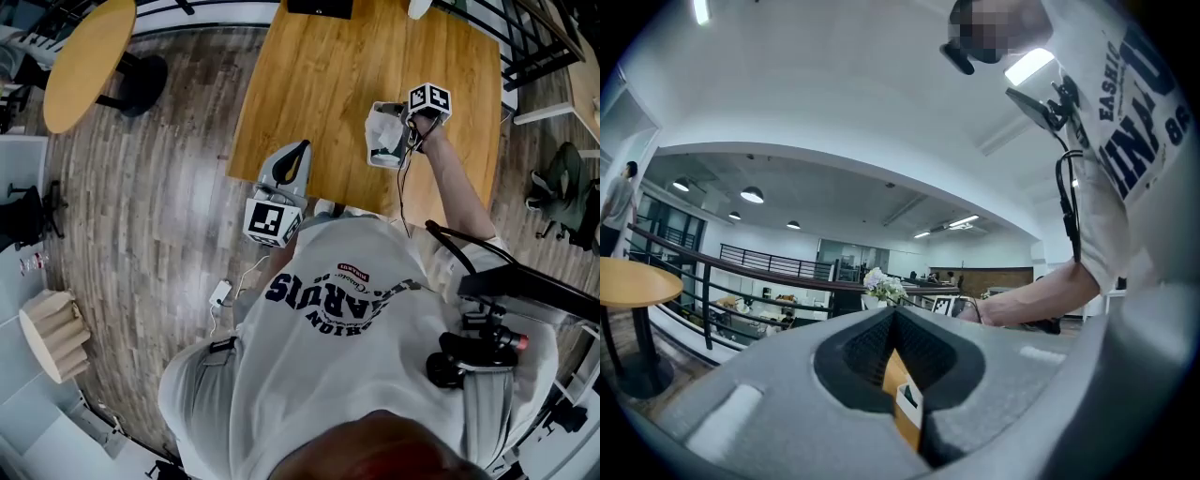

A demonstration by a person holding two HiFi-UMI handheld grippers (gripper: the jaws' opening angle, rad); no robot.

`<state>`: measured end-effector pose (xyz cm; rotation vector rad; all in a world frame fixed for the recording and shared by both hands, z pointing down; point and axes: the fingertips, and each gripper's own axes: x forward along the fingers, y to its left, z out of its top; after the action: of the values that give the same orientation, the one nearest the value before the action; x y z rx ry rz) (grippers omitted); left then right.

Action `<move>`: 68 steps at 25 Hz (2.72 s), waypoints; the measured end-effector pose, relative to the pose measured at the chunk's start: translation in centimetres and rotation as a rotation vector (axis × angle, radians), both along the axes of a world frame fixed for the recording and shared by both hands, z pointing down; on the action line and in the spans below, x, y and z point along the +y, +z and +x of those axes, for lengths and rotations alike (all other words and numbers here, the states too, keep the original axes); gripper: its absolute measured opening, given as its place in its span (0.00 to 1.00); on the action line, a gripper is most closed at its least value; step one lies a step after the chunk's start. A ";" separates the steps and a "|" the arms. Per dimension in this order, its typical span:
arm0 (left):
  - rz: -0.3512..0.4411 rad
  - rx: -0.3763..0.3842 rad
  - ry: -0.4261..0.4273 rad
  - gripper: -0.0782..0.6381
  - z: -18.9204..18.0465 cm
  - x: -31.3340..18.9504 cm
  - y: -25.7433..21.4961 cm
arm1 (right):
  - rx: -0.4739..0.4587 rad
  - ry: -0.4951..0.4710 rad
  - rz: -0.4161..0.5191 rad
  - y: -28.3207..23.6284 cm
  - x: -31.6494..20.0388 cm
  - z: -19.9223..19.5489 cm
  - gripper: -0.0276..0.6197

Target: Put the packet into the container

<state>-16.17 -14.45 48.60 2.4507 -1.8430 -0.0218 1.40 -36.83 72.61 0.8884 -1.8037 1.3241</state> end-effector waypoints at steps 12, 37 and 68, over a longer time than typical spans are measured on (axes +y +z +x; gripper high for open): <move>0.104 -0.065 0.178 0.10 4.7 -6.0 -6.9 | -0.737 0.403 0.567 -27.1 -2.1 9.1 0.30; 0.159 0.008 0.322 0.10 5.0 -13.8 -13.4 | 0.121 0.126 1.385 -37.3 3.5 18.2 0.91; 0.160 0.036 0.369 0.10 0.6 -1.2 -10.0 | 0.067 0.077 1.271 -34.4 18.4 10.8 0.05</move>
<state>-15.57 -15.70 38.60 2.8395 -1.3973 -0.1965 12.16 -18.46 38.18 1.5813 -2.5099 -0.0008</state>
